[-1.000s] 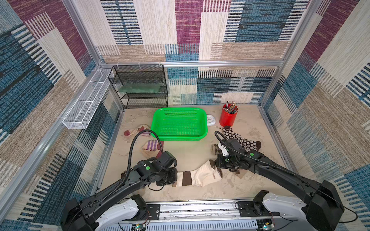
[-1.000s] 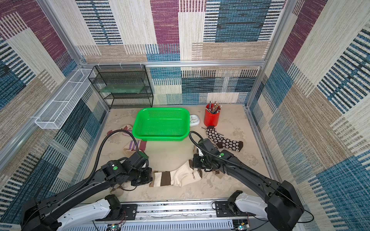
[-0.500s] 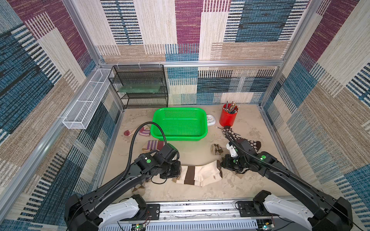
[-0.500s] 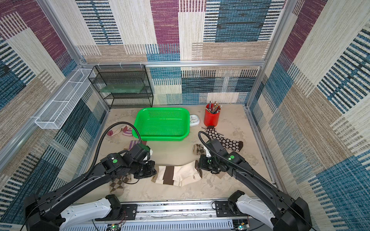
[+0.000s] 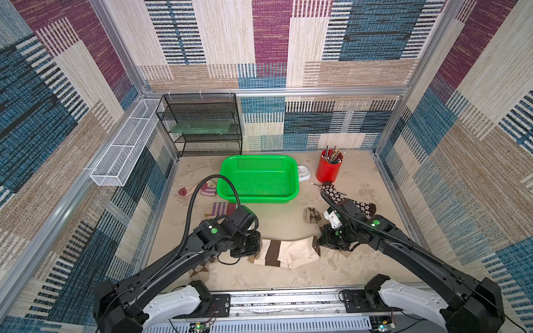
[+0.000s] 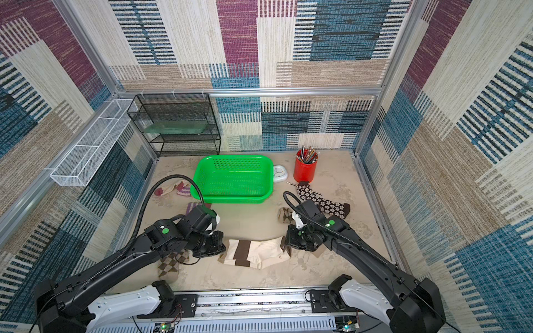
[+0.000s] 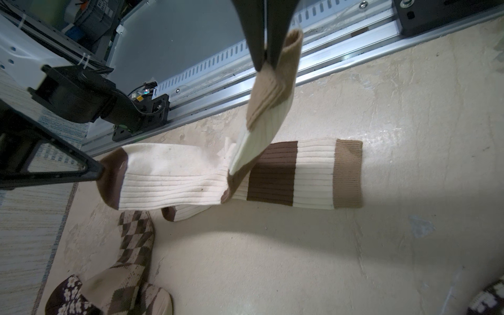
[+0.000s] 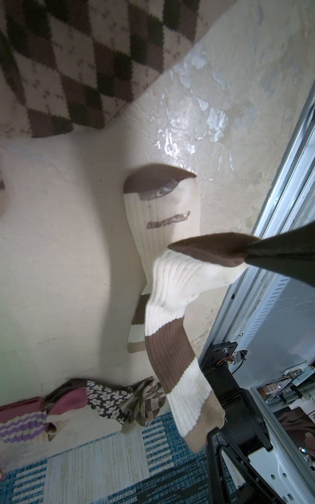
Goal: Place the socks together as a pair
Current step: Place the sock in the sock.
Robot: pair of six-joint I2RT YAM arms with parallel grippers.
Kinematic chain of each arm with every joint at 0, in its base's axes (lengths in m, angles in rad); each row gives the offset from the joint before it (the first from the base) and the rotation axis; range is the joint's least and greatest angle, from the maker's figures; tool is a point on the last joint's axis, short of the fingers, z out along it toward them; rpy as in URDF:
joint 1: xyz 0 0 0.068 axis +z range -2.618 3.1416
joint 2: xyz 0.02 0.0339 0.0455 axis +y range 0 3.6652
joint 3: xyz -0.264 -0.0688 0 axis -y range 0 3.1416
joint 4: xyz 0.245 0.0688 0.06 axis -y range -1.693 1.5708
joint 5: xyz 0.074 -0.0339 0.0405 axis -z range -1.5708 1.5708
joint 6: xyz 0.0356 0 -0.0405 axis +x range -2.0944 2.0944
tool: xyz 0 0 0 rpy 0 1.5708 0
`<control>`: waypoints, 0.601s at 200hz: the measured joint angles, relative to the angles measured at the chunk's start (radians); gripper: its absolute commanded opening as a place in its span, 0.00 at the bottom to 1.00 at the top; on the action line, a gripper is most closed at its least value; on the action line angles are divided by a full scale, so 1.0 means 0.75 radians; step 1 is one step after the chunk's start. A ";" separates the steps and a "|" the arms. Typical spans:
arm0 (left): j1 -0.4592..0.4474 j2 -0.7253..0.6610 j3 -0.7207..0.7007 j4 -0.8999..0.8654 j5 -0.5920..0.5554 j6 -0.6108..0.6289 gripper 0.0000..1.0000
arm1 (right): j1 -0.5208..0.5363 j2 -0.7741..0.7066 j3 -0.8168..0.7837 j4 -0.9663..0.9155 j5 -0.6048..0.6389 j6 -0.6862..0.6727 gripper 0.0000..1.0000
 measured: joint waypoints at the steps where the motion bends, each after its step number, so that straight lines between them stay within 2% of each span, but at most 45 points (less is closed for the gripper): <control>1: 0.000 0.001 -0.005 0.002 0.000 0.000 0.00 | 0.000 0.001 -0.002 0.000 -0.001 0.000 0.00; 58: 0.057 0.156 -0.102 0.108 0.035 0.035 0.00 | -0.056 0.149 -0.101 0.060 0.055 -0.086 0.01; 120: 0.126 0.362 -0.107 0.206 0.044 0.144 0.00 | -0.102 0.253 -0.131 0.201 0.213 -0.183 0.11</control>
